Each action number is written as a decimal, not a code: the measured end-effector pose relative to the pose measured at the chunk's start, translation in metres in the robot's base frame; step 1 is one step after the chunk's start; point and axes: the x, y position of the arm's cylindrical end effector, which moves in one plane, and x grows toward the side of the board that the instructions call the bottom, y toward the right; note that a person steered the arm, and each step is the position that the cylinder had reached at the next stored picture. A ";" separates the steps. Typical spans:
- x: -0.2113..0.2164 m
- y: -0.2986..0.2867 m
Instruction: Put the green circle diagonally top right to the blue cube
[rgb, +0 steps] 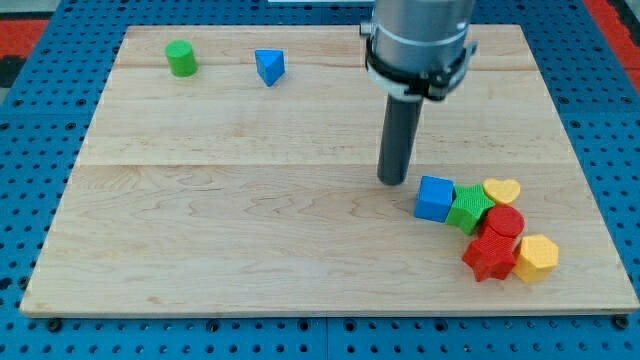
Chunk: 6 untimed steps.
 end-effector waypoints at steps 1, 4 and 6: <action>0.006 -0.012; -0.095 -0.282; -0.169 -0.372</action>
